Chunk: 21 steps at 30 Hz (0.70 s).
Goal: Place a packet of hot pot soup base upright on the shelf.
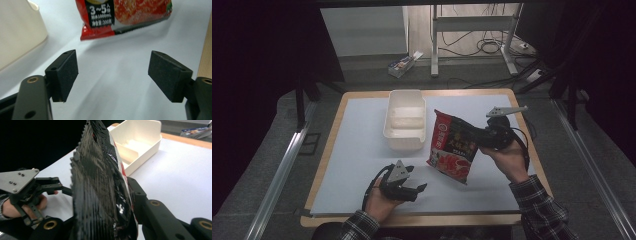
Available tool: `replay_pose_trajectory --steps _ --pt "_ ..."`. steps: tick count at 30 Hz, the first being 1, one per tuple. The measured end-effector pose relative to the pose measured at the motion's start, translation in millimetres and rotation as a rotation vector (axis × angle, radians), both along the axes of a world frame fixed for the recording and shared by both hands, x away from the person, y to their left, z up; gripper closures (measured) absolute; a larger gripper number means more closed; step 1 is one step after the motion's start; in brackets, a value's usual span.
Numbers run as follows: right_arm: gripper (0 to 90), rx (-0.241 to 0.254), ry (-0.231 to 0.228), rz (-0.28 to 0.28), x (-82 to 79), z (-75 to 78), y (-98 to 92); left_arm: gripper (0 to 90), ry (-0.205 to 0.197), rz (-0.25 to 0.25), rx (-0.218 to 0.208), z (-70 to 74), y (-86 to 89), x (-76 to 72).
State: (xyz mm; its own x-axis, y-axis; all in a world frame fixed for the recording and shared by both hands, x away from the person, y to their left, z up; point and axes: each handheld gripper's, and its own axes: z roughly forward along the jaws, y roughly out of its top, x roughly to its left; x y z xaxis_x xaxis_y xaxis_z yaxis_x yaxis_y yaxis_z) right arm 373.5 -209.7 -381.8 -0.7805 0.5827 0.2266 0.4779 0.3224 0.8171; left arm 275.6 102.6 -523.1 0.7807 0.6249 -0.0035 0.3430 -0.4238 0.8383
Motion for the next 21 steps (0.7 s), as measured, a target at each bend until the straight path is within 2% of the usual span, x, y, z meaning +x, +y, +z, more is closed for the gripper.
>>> replay_pose_trajectory --steps 10,16,19,21 --pt "73.0 -0.007 -0.038 -0.035 13.3 14.8 -5.5 18.3 -0.009 0.043 0.003 6.5 6.7 -11.9" --pt "72.9 -0.002 -0.053 -0.059 27.5 22.8 -6.0 14.0 0.008 0.064 0.022 7.0 10.2 -17.9" --pt "72.8 0.004 -0.058 -0.065 33.2 26.6 -5.1 10.4 0.015 0.075 0.072 5.3 10.7 -22.2" --pt "72.7 0.006 -0.061 -0.067 36.0 28.5 -4.4 9.5 0.014 0.077 0.083 4.7 10.6 -23.3"
